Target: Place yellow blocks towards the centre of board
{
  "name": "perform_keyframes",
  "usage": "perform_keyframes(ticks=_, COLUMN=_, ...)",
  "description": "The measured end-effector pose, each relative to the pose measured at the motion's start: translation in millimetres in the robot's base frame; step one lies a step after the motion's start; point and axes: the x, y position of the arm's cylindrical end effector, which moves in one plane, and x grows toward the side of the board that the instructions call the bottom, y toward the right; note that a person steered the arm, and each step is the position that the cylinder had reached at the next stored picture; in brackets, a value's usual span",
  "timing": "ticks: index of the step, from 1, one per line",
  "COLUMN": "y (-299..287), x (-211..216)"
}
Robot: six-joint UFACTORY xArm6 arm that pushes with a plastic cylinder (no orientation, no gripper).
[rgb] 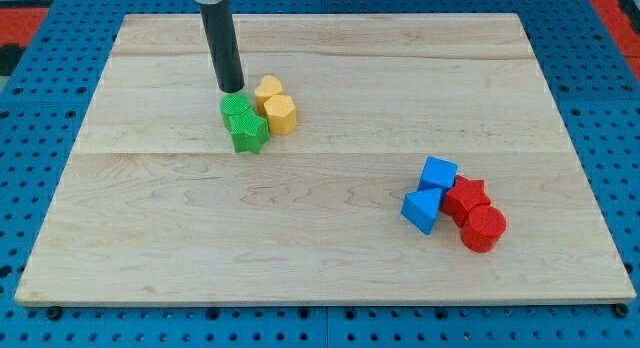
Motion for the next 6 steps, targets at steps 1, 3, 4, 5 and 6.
perform_keyframes(ticks=1, y=0, x=-2)
perform_keyframes(ticks=3, y=1, x=3)
perform_keyframes(ticks=4, y=2, x=3)
perform_keyframes(ticks=5, y=15, x=14)
perform_keyframes(ticks=6, y=48, x=23)
